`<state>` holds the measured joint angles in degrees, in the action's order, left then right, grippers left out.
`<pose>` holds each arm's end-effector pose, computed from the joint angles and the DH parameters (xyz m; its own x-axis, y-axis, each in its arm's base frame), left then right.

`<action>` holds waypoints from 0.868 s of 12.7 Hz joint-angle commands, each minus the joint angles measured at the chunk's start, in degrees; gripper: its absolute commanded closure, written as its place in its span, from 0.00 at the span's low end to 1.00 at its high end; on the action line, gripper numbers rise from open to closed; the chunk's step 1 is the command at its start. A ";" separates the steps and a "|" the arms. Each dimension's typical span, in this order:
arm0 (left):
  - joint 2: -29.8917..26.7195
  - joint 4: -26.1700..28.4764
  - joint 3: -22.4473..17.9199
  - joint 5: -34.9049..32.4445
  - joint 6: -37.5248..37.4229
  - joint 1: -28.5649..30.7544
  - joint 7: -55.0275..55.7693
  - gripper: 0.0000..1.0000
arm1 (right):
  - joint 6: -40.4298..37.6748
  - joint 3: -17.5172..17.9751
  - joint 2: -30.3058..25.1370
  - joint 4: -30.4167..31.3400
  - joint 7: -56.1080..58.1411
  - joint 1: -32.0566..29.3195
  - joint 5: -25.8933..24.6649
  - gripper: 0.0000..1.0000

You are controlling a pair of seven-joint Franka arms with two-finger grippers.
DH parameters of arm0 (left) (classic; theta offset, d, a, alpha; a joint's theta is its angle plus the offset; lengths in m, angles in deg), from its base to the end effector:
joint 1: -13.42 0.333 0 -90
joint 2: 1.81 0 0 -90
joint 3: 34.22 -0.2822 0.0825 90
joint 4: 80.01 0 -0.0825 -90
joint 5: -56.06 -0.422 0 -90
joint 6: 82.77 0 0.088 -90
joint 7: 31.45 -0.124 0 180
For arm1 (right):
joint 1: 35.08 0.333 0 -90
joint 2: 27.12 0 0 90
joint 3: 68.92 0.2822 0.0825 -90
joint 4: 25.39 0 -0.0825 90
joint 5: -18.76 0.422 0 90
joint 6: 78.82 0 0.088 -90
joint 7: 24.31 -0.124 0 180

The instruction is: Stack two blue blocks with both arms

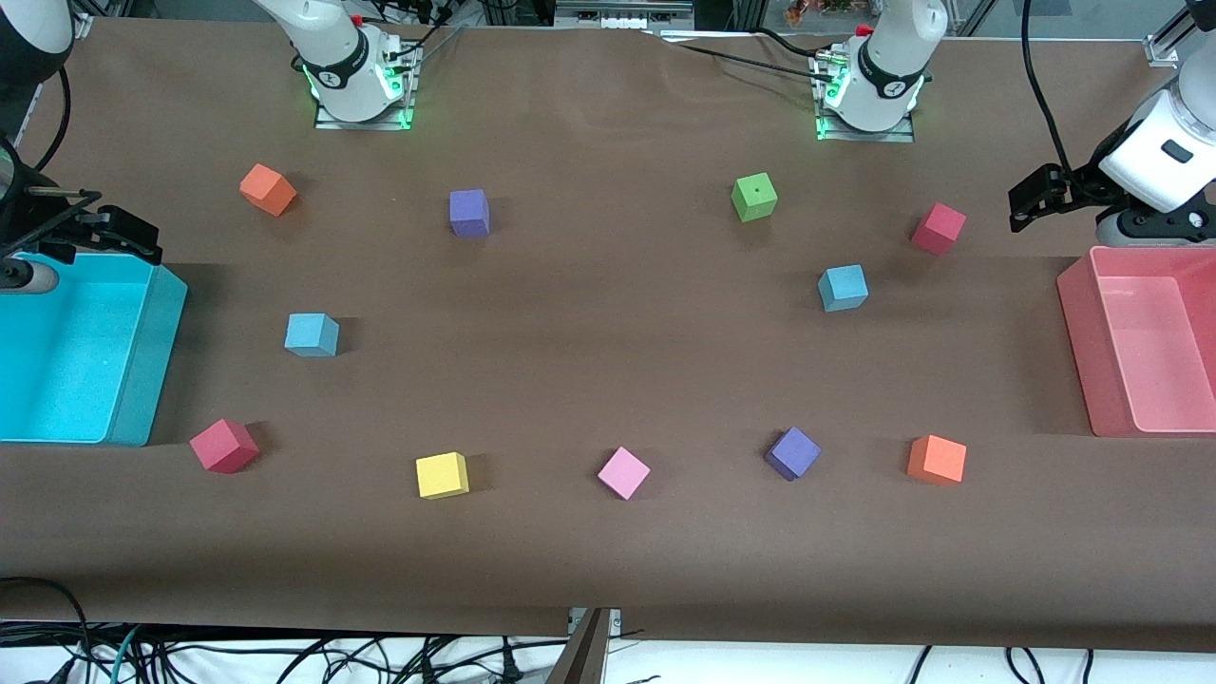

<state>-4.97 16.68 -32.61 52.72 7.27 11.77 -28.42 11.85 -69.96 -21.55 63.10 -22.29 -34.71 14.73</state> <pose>0.5729 -0.0257 0.5468 0.9983 -0.0039 -0.0577 -0.0075 -0.9980 -0.0628 0.6167 -0.0155 0.5296 0.9978 0.0243 -0.0616 0.0286 -0.9972 0.0697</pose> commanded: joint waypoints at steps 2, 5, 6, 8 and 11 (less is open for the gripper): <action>-0.26 0.08 0.07 0.35 -0.30 0.16 -0.92 0.00 | -0.22 0.60 0.23 -0.78 0.34 -0.89 0.95 0.00; -0.26 -0.01 0.33 0.70 -0.30 0.07 -0.92 0.00 | -0.14 0.60 0.23 -0.87 0.70 -1.07 0.95 0.00; -0.35 -0.01 0.33 0.96 -0.30 0.16 -1.01 0.00 | -0.05 0.60 0.23 -0.87 0.61 -0.98 0.95 0.00; -0.35 -0.01 0.33 1.06 -0.30 0.16 -1.01 0.00 | 0.04 0.60 0.23 -0.87 0.70 -0.98 0.95 0.00; -0.26 -0.01 0.42 1.14 -0.30 0.07 -1.01 0.00 | 0.04 0.60 0.23 -0.87 0.52 -0.98 0.95 0.00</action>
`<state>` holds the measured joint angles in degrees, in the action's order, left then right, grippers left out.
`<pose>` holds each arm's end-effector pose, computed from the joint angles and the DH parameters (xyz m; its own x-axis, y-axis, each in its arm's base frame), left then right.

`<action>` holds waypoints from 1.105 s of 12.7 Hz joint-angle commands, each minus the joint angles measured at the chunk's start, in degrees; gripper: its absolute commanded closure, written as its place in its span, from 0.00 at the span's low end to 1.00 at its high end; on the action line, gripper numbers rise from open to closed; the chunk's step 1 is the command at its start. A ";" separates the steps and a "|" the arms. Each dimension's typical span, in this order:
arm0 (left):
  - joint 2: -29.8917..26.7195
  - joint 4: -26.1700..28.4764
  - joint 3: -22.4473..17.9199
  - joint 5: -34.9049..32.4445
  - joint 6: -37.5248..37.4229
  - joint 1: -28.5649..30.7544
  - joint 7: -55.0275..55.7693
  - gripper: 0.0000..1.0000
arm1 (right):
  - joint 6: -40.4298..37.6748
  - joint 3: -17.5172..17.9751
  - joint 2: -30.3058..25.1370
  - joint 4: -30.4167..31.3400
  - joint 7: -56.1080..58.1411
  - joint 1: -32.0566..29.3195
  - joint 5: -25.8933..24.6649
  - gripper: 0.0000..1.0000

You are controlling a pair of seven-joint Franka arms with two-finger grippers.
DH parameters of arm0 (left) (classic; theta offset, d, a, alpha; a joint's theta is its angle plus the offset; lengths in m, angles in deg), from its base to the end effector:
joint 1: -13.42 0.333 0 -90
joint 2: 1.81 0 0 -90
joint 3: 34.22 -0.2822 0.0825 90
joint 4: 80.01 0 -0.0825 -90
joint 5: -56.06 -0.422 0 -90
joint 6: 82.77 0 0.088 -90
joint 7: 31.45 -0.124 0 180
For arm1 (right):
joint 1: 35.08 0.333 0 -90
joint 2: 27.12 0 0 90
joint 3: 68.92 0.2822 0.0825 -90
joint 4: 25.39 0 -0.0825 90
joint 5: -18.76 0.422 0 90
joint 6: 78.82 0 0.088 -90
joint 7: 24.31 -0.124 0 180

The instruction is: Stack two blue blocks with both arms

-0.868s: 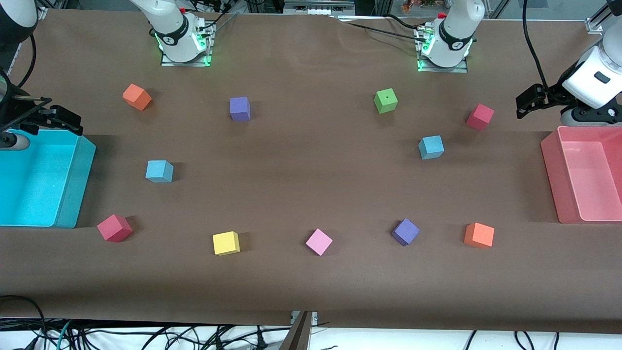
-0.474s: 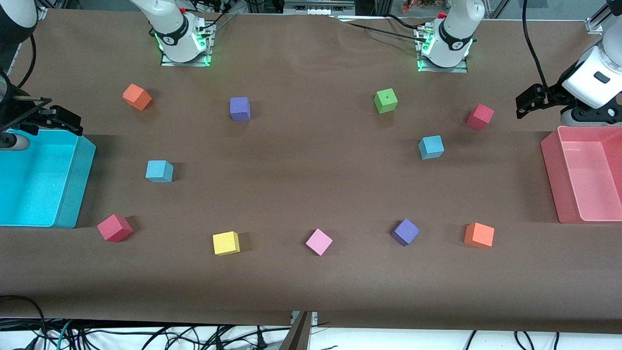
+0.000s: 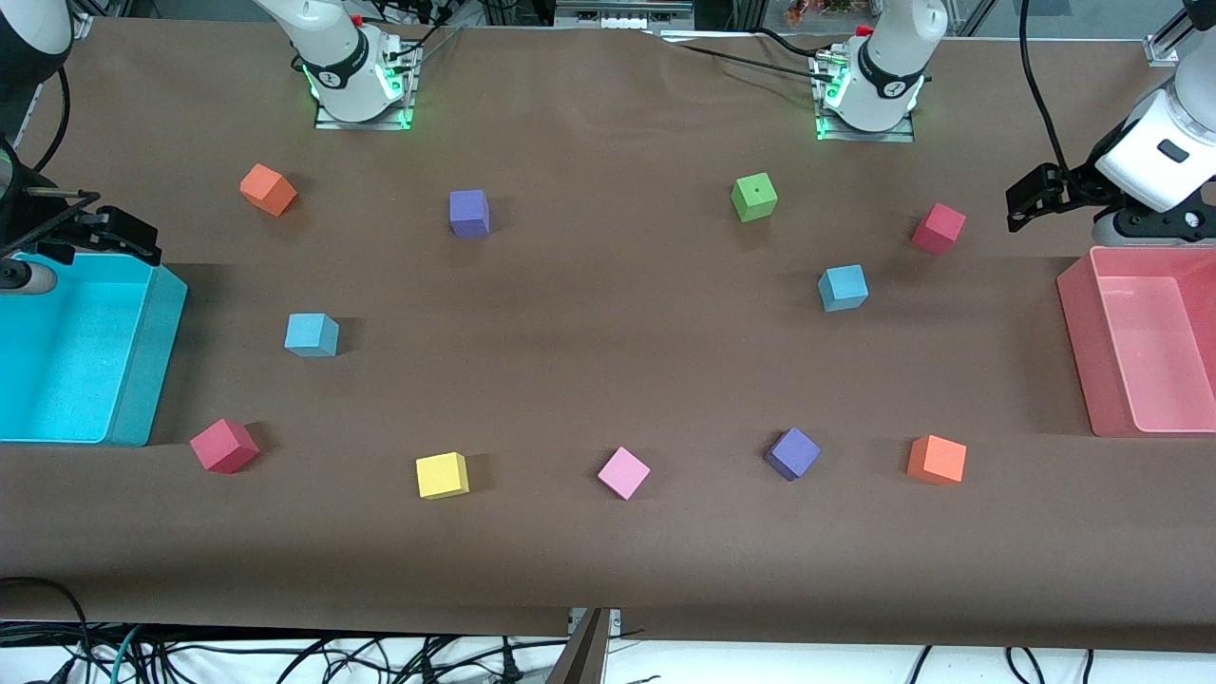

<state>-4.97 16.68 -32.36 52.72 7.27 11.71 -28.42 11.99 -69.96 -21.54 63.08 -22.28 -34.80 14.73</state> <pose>0.5727 -0.0289 0.5468 0.9983 -0.0093 -0.0577 -0.0129 -0.9979 -0.0631 0.6170 -0.0164 0.5299 0.9980 0.0231 -0.0590 0.0272 -0.9972 0.0698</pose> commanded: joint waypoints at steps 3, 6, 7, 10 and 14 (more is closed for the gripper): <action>-0.35 -0.01 0.16 1.14 -0.30 0.14 -1.01 0.00 | -0.11 0.60 0.22 -0.85 0.78 -0.89 1.04 0.00; -0.35 -0.01 0.16 1.14 -0.83 0.14 -0.92 0.00 | -0.02 0.60 1.27 -0.59 0.09 -0.81 1.12 0.00; -0.35 -0.01 0.08 1.14 -1.00 0.22 -1.01 0.00 | -0.11 0.60 1.71 -0.67 -0.01 -0.81 1.12 0.00; -0.35 -0.01 0.07 1.05 -1.09 0.22 -0.92 0.00 | 0.42 0.77 4.87 -0.67 0.08 -0.45 1.21 0.00; -0.35 -0.01 0.16 1.14 -1.09 0.22 -0.92 0.00 | -0.37 1.04 9.88 -0.58 0.79 0.16 1.21 0.00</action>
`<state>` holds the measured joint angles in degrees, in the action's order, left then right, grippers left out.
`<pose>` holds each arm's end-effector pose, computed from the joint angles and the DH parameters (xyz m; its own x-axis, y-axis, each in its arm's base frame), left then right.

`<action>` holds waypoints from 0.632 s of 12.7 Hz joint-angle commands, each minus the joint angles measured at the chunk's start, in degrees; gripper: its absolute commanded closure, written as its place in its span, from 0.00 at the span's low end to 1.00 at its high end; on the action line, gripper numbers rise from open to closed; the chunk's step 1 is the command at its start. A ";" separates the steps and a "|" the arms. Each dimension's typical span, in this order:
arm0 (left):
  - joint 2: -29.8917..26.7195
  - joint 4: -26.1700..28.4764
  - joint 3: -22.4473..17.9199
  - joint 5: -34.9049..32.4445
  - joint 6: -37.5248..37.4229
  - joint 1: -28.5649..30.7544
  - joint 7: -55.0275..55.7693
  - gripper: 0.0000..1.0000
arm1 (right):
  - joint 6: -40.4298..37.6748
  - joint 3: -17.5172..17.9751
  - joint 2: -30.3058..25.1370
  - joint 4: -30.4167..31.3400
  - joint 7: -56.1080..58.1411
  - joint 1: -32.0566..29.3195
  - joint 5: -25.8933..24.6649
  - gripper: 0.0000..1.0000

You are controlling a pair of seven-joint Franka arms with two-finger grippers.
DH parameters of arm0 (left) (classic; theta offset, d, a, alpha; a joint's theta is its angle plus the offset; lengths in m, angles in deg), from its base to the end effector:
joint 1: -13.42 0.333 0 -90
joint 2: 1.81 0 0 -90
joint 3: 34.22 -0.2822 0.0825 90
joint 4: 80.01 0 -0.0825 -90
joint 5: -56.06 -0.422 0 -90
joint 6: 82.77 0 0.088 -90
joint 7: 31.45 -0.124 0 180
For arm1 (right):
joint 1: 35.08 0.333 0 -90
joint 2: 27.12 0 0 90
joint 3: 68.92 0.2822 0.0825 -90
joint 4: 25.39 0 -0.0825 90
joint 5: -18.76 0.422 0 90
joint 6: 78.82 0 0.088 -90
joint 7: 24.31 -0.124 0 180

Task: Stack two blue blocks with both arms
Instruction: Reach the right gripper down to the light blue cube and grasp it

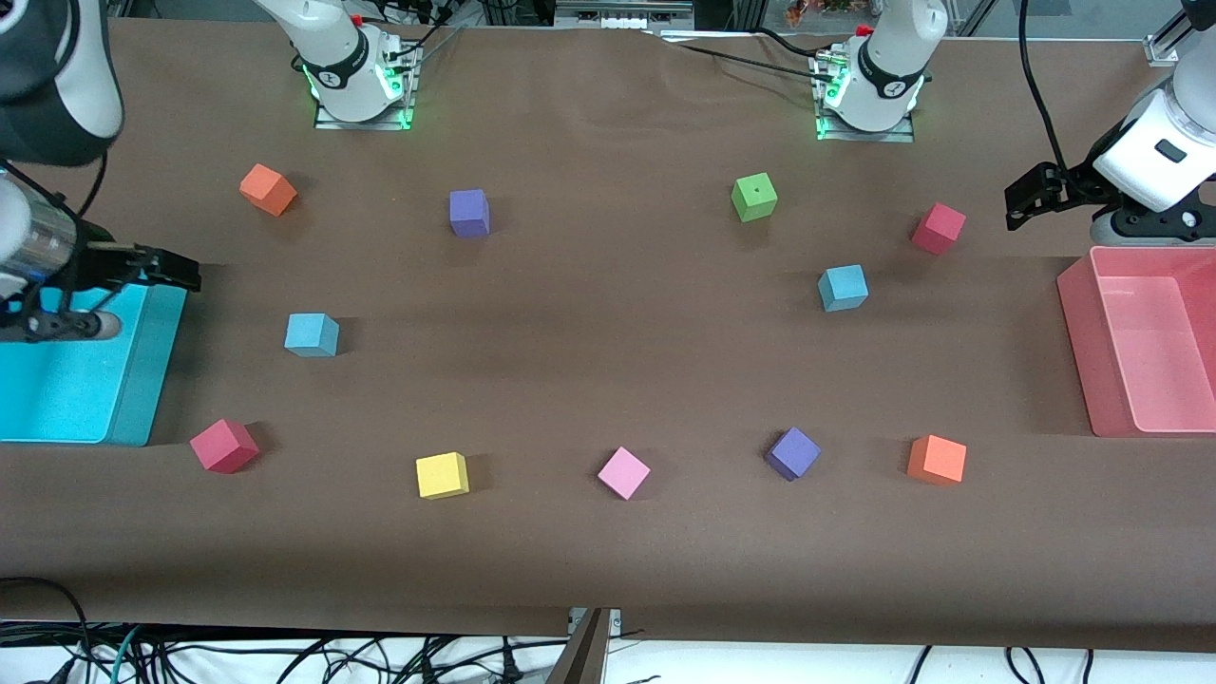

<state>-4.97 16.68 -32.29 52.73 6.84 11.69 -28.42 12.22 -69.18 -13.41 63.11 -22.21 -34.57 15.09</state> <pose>0.5717 -0.0297 0.5462 0.9978 -0.0104 -0.0651 -0.0145 -0.9979 -0.0634 0.6393 -0.0048 0.4405 0.9797 0.0419 -0.1960 0.0540 -0.9969 0.0565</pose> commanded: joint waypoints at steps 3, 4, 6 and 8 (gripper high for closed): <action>-0.35 -0.01 0.09 1.05 -0.75 0.24 -0.92 0.00 | 1.59 0.26 5.00 0.00 0.01 1.24 0.85 0.00; -0.35 -0.01 0.01 1.05 -0.75 0.24 -0.92 0.00 | 2.91 0.26 6.05 0.79 -0.08 1.51 0.85 0.00; -0.35 -0.01 -0.17 1.05 -0.75 0.24 -1.01 0.00 | 7.38 0.26 7.20 4.03 -0.08 1.43 1.03 0.00; -0.35 0.08 -0.08 1.14 -0.75 0.24 -1.01 0.00 | 12.56 0.26 7.38 8.25 -0.08 1.43 1.64 0.00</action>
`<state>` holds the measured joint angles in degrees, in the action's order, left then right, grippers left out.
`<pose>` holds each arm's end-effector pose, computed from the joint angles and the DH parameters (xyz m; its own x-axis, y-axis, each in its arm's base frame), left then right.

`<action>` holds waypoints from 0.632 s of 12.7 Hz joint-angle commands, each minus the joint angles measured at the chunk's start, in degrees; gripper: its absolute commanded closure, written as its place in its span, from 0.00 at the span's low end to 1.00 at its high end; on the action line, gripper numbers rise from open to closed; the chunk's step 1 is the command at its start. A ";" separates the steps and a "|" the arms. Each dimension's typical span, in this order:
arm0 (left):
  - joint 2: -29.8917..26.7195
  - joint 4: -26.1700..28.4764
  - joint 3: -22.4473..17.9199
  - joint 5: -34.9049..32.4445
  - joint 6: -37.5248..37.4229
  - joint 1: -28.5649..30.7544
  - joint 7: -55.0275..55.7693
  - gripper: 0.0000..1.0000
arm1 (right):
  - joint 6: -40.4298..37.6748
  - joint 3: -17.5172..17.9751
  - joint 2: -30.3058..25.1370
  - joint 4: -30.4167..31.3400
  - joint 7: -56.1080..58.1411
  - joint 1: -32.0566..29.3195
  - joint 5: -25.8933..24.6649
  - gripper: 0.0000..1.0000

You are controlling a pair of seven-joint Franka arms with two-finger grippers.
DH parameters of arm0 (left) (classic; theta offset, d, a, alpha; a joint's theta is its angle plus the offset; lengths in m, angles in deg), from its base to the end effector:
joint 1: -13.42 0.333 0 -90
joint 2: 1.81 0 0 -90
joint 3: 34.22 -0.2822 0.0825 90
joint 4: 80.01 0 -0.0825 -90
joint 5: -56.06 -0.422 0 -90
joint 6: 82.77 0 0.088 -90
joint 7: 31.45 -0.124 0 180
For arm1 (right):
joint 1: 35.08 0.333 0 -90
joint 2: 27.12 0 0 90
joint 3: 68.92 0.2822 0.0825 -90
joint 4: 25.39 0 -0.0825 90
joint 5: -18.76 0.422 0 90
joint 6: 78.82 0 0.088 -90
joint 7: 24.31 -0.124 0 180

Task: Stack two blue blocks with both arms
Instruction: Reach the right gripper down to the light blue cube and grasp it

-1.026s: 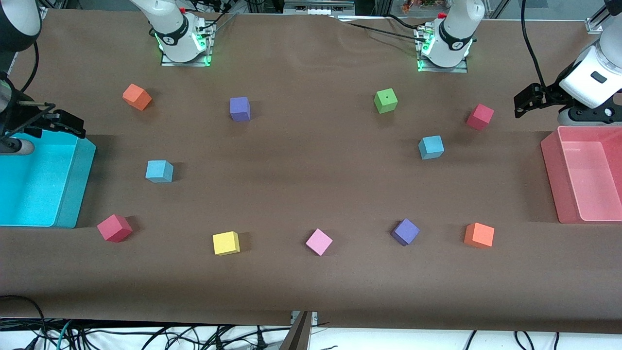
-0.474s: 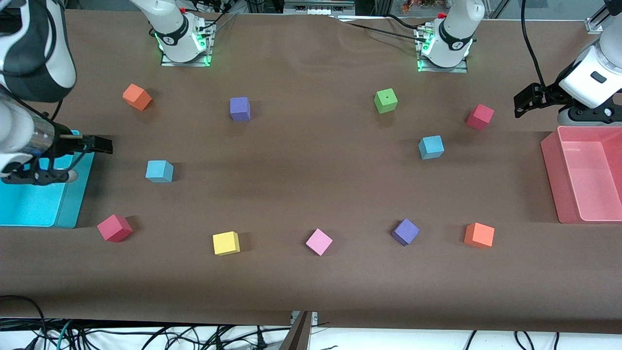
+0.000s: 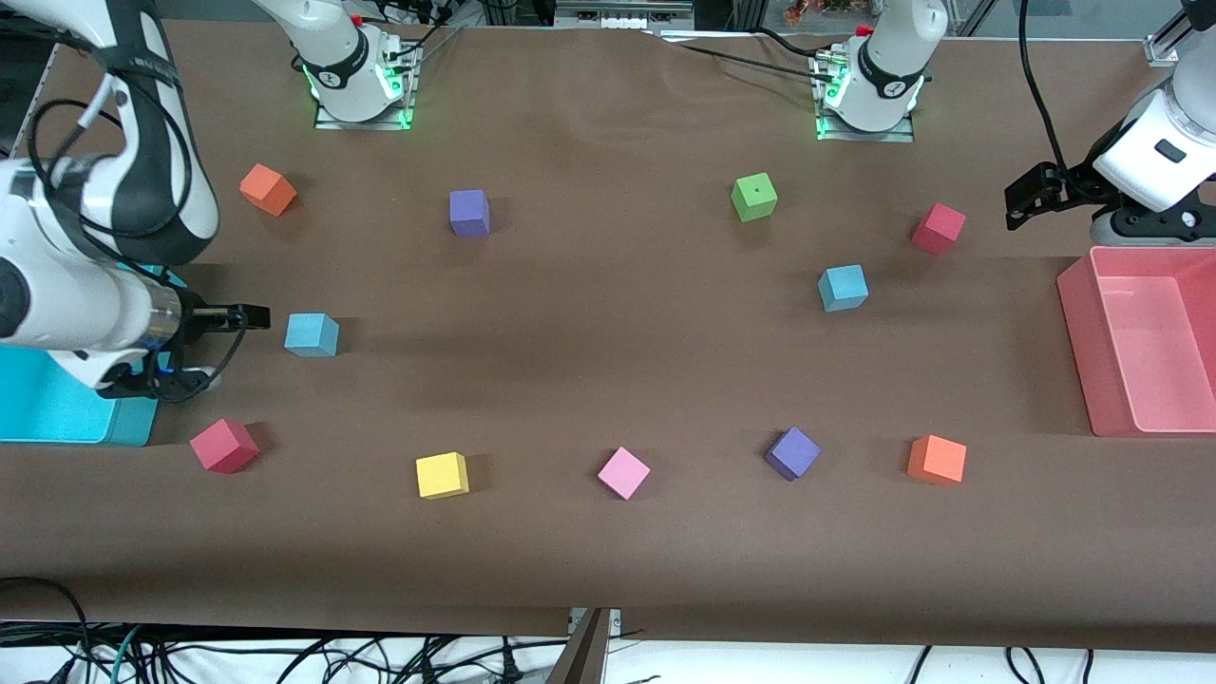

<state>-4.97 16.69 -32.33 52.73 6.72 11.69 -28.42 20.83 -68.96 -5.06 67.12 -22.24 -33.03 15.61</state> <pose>0.5714 -0.0292 0.5459 0.9977 -0.0096 -0.0674 -0.0138 -0.9979 -0.0634 0.6535 0.0171 0.3208 0.9625 0.0791 -0.2593 0.0927 -0.9949 0.0409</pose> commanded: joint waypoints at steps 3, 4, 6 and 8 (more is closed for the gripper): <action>-0.35 -0.02 -0.13 1.14 -0.63 0.24 -0.92 0.00 | 10.54 0.04 -0.62 10.12 -0.05 -0.11 1.12 0.00; -0.35 -0.02 -0.13 1.05 -0.63 0.24 -0.92 0.00 | 13.09 0.04 -0.62 12.40 -0.05 -0.11 1.12 0.00; -0.35 -0.02 0.04 1.05 -0.63 0.24 -0.92 0.00 | 18.54 0.04 -0.53 17.06 -0.05 -0.11 1.12 0.00; -0.35 -0.02 0.13 1.05 -0.63 0.24 -0.92 0.00 | 21.54 0.04 0.43 19.18 -0.05 -0.11 1.12 0.00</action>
<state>-4.98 16.69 -32.32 52.73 6.60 11.70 -28.42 39.40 -68.97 -4.14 83.36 -22.24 -33.03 15.94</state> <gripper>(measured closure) 0.000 0.000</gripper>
